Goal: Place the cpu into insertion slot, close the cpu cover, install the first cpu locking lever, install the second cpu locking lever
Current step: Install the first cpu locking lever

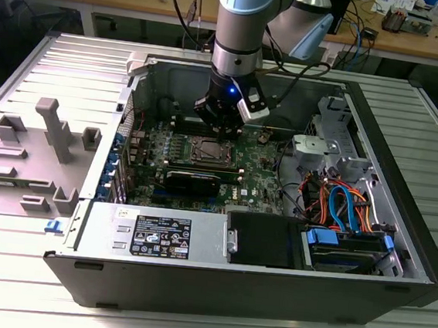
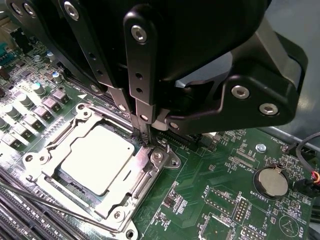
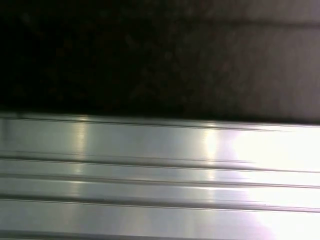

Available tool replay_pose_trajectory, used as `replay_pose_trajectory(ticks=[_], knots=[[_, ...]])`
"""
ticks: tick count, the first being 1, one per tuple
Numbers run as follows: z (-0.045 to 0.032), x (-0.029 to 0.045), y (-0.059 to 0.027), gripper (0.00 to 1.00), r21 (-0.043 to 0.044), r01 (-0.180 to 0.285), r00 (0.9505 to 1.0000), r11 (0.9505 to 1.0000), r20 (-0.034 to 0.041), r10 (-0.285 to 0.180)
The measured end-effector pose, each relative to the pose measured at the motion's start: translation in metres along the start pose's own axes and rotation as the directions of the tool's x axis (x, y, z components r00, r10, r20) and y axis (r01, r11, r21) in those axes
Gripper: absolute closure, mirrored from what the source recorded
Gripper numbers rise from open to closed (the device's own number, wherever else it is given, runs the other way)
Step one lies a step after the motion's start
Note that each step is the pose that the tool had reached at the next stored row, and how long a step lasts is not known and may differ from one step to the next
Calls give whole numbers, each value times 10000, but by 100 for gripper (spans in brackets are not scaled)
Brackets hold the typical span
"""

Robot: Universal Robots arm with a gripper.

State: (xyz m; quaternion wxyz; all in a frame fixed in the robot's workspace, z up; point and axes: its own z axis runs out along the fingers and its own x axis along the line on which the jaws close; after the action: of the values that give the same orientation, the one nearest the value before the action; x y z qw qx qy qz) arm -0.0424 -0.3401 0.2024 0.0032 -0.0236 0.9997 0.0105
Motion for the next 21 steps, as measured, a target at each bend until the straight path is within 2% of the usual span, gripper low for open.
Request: replay_pose_trajectory(ticks=[2, 5, 7, 21], knots=[[1, 0, 0, 89, -15, 0, 10000, 10000, -1, 0], [4, 0, 0, 89, -99, 0, 10000, 10000, 6, 0], [5, 0, 1, 89, -118, -1, 10000, 9999, 7, 1], [-77, -1, 2, 89, -70, 0, 10000, 10000, 3, 0]])
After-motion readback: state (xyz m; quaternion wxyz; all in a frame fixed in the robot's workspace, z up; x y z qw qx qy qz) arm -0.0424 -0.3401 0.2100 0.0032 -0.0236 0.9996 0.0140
